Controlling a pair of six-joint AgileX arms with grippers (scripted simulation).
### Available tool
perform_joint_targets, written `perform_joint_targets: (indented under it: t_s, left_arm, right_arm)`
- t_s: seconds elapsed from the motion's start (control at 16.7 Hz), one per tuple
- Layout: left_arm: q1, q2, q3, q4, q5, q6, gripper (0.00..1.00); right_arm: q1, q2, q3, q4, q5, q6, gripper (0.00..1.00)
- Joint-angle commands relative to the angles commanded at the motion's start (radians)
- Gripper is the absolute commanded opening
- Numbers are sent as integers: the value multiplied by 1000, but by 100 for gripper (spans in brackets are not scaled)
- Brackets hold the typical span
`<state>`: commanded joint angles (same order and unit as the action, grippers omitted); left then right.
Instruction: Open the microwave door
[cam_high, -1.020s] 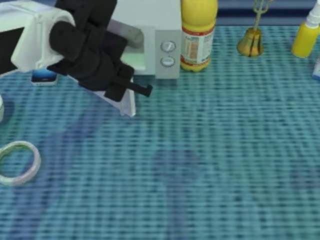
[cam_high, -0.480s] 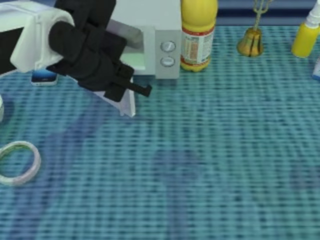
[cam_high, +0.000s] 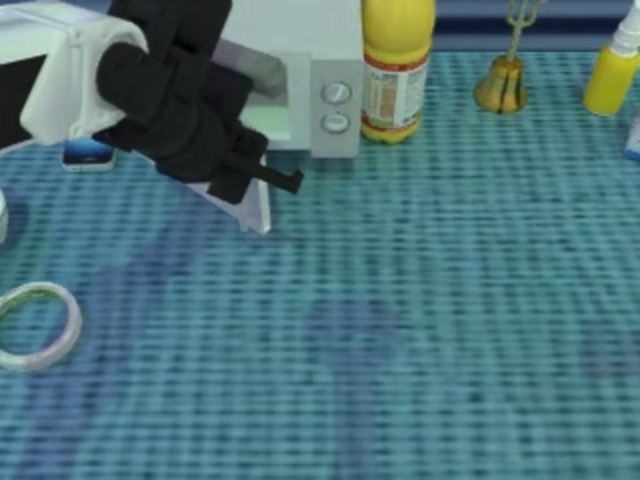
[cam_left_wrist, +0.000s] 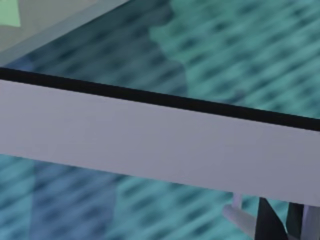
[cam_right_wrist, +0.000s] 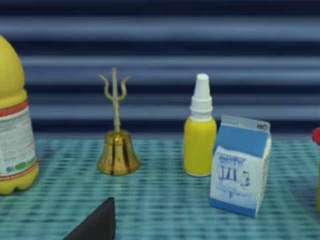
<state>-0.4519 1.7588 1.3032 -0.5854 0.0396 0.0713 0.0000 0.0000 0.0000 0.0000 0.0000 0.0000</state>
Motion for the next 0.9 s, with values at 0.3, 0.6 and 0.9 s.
perform_joint_targets:
  t_s: [0.3, 0.6, 0.9]
  left_arm:
    - [-3, 1, -4, 0, 8, 0, 0]
    - [38, -35, -53, -8, 62, 108, 0]
    - [59, -61, -70, -5, 91, 158, 0]
  right_arm:
    - [0, 0, 0, 0, 0, 0, 100]
    - [0, 0, 0, 0, 0, 0, 100]
    - [0, 0, 0, 0, 0, 0, 100]
